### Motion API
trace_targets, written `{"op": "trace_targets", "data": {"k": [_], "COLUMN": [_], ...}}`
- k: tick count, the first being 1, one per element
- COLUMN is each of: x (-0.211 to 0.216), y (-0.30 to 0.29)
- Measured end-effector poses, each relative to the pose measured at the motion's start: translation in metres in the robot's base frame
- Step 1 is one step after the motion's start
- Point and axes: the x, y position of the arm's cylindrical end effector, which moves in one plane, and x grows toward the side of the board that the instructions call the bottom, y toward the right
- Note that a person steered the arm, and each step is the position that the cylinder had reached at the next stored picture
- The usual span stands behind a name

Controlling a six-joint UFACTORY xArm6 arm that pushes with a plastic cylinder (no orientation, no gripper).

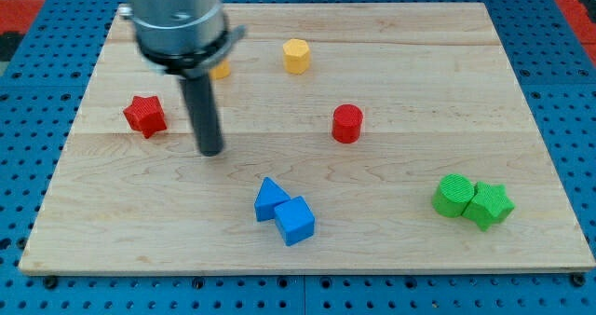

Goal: Move the red star right a bit

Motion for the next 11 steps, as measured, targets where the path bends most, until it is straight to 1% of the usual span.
{"op": "trace_targets", "data": {"k": [1,2,3,4,5,6,7,8,10,11], "x": [0.0,-0.002,-0.01,-0.024,-0.026,-0.04,-0.04,-0.04,-0.04,-0.04], "y": [-0.063,-0.105,-0.116,-0.116,-0.116,-0.116,-0.116,-0.106,-0.016,0.006]}}
